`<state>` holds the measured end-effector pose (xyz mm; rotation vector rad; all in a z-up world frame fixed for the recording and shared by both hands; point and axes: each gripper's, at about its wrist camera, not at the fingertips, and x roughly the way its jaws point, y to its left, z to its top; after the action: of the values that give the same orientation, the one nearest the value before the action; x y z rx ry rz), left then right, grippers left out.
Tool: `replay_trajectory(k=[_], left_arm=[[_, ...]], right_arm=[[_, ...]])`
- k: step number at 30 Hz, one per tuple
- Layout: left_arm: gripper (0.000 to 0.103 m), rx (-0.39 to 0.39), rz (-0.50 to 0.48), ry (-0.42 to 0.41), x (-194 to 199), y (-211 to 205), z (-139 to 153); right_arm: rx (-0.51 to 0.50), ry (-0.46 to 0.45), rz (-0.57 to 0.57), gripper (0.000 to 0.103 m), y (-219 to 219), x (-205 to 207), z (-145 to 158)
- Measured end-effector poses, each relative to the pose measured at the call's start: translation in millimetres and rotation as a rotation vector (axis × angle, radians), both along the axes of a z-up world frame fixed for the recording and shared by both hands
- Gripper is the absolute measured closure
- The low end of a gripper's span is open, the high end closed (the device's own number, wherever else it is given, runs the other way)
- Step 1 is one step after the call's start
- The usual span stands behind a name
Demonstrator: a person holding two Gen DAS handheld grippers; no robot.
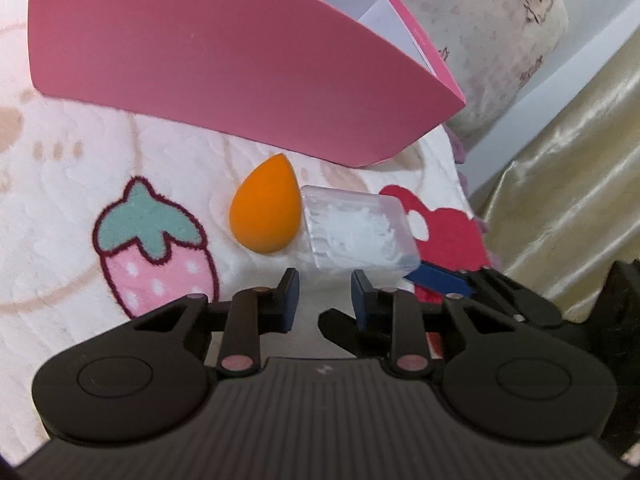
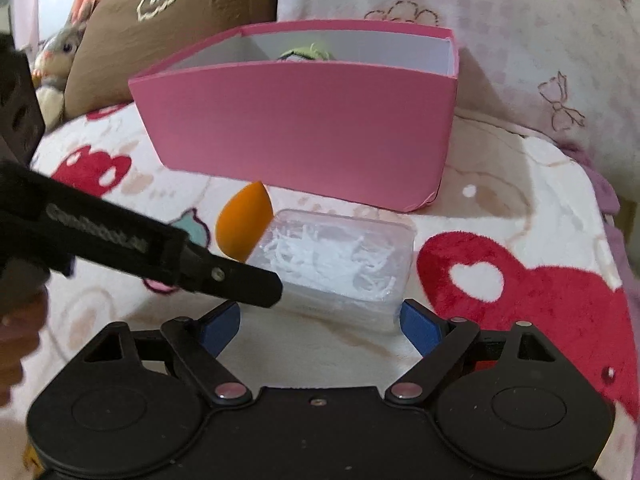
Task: Organize objects
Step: 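Move the right tool down to the clear plastic box on the sheet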
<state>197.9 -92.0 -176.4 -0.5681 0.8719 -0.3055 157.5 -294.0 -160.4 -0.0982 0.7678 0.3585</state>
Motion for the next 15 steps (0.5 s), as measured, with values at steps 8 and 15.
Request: replay_trajectory(k=[8,15], left_arm=[[0.077,-0.042,-0.055,0.083,-12,-4,5],[0.065,-0.010,-0.042,0.108,-14,-5,9]], right_arm=[[0.028,0.053,0.021,0.008,-6,-15,7],[0.089,0.112,0.022,0.007,-11,-23,3]])
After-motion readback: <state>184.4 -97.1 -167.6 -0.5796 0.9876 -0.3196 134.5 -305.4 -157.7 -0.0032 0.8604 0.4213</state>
